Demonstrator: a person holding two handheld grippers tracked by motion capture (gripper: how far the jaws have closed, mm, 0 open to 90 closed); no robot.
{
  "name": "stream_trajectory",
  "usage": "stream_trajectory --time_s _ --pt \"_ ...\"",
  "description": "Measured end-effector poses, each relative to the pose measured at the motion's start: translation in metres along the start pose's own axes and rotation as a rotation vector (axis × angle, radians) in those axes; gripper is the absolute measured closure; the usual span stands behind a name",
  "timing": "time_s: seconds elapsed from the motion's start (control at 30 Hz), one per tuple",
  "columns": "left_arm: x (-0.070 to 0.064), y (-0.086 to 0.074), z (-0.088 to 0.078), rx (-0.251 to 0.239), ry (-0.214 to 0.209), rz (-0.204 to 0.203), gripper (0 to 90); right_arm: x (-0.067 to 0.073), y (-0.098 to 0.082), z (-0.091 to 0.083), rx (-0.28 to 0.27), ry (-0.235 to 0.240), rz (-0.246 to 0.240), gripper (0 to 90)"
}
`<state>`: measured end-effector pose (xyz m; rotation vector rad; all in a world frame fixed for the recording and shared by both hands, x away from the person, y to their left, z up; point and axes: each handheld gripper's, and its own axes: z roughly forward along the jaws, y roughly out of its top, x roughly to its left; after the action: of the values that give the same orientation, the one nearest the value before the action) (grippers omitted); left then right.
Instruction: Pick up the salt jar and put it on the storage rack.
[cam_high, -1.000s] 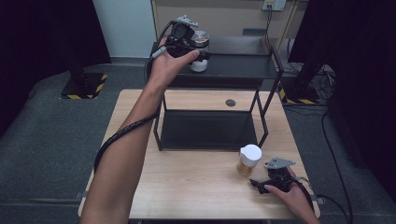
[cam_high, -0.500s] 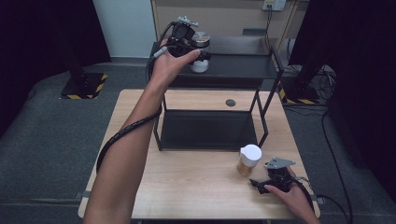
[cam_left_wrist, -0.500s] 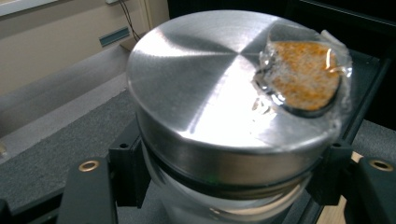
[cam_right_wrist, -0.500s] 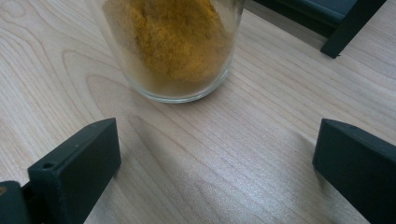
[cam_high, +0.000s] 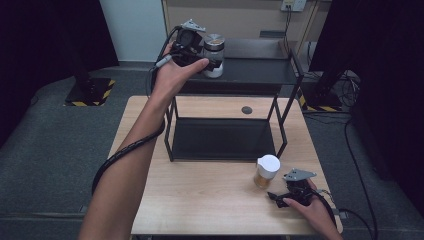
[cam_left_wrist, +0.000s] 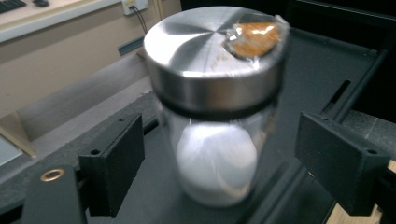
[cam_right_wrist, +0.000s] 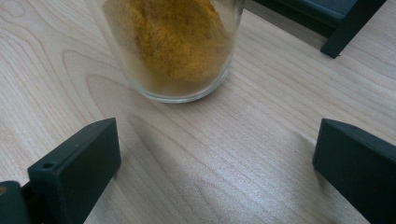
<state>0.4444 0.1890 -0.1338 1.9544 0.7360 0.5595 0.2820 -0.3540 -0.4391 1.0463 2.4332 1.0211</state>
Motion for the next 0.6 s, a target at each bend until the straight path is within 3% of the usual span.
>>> stream_trajectory --time_s 0.1,0.27,0.4,0.47,0.6 --pt "-0.004 -0.005 -0.012 0.004 -0.008 0.008 15.2 0.000 0.000 0.000 0.000 0.000 0.001 1.7" --pt "0.004 -0.016 -0.026 -0.042 -0.100 0.043 17.6 0.000 0.000 0.000 0.000 -0.001 0.001 1.7" --pt "0.007 -0.022 -0.029 -0.071 -0.162 0.114 16.9 0.000 0.000 0.000 0.000 -0.001 0.001 1.7" --pt "0.009 -0.029 -0.030 -0.104 -0.202 0.124 16.7 0.000 0.000 0.000 0.000 -0.001 0.001 1.6" --pt "0.008 -0.035 -0.025 -0.114 -0.255 0.188 14.6 0.000 0.000 0.000 0.000 0.000 0.002 1.7"
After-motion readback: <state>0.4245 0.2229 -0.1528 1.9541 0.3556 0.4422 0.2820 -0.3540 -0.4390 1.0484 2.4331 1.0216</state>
